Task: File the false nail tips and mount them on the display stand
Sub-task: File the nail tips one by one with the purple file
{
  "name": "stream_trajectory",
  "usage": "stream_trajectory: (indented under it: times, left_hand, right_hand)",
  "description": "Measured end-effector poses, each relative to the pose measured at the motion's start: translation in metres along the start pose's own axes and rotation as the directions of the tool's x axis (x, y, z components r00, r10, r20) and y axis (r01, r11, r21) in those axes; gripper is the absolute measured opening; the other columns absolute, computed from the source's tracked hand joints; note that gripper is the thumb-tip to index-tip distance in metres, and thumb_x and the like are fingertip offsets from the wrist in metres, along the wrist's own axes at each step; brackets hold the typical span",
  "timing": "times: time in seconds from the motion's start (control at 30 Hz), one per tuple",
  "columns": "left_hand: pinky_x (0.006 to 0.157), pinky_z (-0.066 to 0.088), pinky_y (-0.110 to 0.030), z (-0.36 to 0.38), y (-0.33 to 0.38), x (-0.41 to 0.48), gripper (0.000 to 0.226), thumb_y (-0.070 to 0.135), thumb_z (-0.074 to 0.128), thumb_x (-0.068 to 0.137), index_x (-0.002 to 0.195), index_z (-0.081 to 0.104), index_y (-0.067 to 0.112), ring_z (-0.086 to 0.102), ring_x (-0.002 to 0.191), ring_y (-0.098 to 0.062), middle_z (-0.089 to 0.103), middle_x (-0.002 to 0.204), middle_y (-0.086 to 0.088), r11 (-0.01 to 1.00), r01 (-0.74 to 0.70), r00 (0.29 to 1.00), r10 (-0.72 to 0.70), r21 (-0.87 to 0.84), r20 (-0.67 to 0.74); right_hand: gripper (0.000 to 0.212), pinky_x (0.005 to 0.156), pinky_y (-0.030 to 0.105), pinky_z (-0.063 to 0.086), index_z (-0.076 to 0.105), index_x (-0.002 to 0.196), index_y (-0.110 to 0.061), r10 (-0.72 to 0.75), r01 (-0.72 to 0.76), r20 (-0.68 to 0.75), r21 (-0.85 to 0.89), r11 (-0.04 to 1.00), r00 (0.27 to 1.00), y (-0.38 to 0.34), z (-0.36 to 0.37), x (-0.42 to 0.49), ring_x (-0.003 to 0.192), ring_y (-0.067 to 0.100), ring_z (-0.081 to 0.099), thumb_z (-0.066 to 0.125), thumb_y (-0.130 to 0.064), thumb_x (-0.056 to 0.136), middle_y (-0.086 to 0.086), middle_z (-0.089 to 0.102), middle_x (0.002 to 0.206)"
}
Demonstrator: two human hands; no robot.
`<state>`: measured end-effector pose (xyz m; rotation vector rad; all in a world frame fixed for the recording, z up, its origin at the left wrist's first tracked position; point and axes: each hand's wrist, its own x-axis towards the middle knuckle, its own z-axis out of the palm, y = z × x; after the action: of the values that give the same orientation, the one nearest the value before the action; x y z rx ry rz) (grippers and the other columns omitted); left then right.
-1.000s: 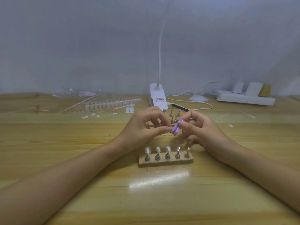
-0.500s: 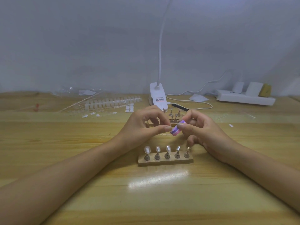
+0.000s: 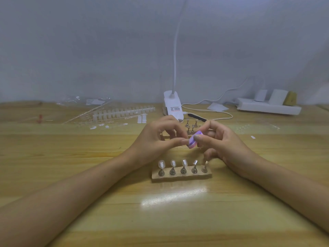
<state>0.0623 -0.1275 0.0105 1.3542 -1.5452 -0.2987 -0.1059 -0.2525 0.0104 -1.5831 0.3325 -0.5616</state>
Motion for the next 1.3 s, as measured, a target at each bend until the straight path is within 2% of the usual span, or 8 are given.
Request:
stream_trajectory:
  times: [0.27, 0.37, 0.47, 0.77, 0.93, 1.07, 1.17, 1.3]
  left_hand:
    - [0.059, 0.04, -0.006, 0.001, 0.0006, 0.0008, 0.004, 0.01, 0.075, 0.084, 0.083, 0.071, 0.01, 0.056, 0.075, -0.004, 0.06, 0.088, 0.005, 0.997, -0.037, 0.999, 0.039, 0.061, -0.024]
    - [0.059, 0.04, -0.006, 0.0009, 0.0008, 0.0008, 0.004, 0.009, 0.074, 0.084, 0.083, 0.071, 0.008, 0.054, 0.074, -0.001, 0.059, 0.088, 0.006, 0.999, -0.032, 0.999, 0.034, 0.039, -0.037]
    - [0.062, 0.041, -0.007, 0.0006, 0.0015, 0.0004, 0.004, 0.01, 0.073, 0.084, 0.083, 0.07, 0.008, 0.054, 0.08, -0.003, 0.057, 0.091, 0.004, 0.997, -0.034, 0.998, 0.037, 0.062, -0.048]
    - [0.06, 0.047, -0.022, 0.0011, 0.0033, -0.0003, 0.005, 0.018, 0.073, 0.085, 0.083, 0.069, 0.016, 0.052, 0.083, -0.006, 0.052, 0.094, 0.003, 0.993, -0.036, 0.999, 0.039, 0.11, -0.028]
    - [0.063, 0.045, -0.017, 0.0007, 0.0039, -0.0004, 0.007, 0.016, 0.074, 0.085, 0.082, 0.068, 0.018, 0.052, 0.081, -0.005, 0.052, 0.094, 0.001, 0.994, -0.036, 0.999, 0.039, 0.107, -0.023]
    - [0.065, 0.042, -0.012, 0.0012, 0.0057, -0.0005, 0.009, 0.012, 0.074, 0.084, 0.081, 0.067, 0.017, 0.051, 0.08, -0.002, 0.052, 0.093, -0.001, 0.995, -0.043, 0.999, 0.044, 0.087, -0.013]
    - [0.064, 0.042, -0.012, 0.001, 0.0068, -0.0002, 0.006, 0.014, 0.073, 0.084, 0.082, 0.068, 0.015, 0.052, 0.08, -0.003, 0.051, 0.093, 0.0, 0.995, -0.041, 0.999, 0.042, 0.094, -0.014]
    - [0.066, 0.042, -0.01, 0.0012, 0.0066, -0.0006, 0.007, 0.011, 0.074, 0.084, 0.082, 0.068, 0.014, 0.052, 0.079, -0.003, 0.052, 0.092, 0.001, 0.994, -0.046, 0.999, 0.046, 0.098, -0.003]
  right_hand:
    - [0.034, 0.052, 0.023, 0.053, 0.057, 0.098, -0.006, -0.005, 0.013, 0.073, -0.107, 0.994, 0.997, -0.0015, 0.0032, -0.0019, 0.081, 0.025, 0.073, 0.074, -0.03, 0.08, 0.013, 0.076, 0.093]
    - [0.028, 0.051, 0.024, 0.054, 0.059, 0.092, -0.01, -0.01, 0.013, -0.077, 0.031, 0.999, 0.997, -0.0003, 0.0004, -0.0005, 0.081, 0.023, 0.067, 0.073, -0.028, 0.076, 0.013, 0.075, 0.09]
    - [0.032, 0.055, 0.023, 0.054, 0.055, 0.095, -0.004, -0.014, 0.017, 0.032, -0.094, 0.995, 0.999, -0.0008, 0.0042, -0.0015, 0.084, 0.029, 0.072, 0.073, -0.027, 0.081, 0.015, 0.076, 0.092]
    - [0.031, 0.053, 0.023, 0.053, 0.056, 0.095, -0.005, -0.036, 0.035, -0.006, -0.091, 0.995, 0.999, -0.0004, 0.0058, -0.0003, 0.084, 0.027, 0.069, 0.071, -0.027, 0.08, 0.013, 0.076, 0.091]
    - [0.031, 0.05, 0.02, 0.048, 0.054, 0.094, -0.007, -0.032, 0.043, 0.072, -0.161, 0.986, 0.997, 0.0002, 0.0052, -0.0003, 0.078, 0.028, 0.07, 0.072, -0.029, 0.081, 0.012, 0.077, 0.09]
    - [0.035, 0.044, 0.023, 0.047, 0.055, 0.093, -0.008, -0.053, 0.047, -0.07, -0.082, 0.996, 0.996, 0.0019, 0.0028, 0.0005, 0.069, 0.026, 0.063, 0.073, -0.032, 0.077, 0.009, 0.077, 0.086]
    - [0.032, 0.046, 0.02, 0.045, 0.054, 0.093, -0.007, -0.045, 0.057, 0.068, -0.173, 0.983, 0.997, 0.003, 0.0043, 0.0007, 0.076, 0.032, 0.07, 0.073, -0.03, 0.081, 0.012, 0.077, 0.089]
    - [0.032, 0.044, 0.022, 0.046, 0.057, 0.091, -0.013, -0.037, 0.032, -0.056, -0.08, 0.996, 0.998, 0.0028, 0.001, 0.002, 0.07, 0.021, 0.063, 0.074, -0.035, 0.075, 0.009, 0.076, 0.088]
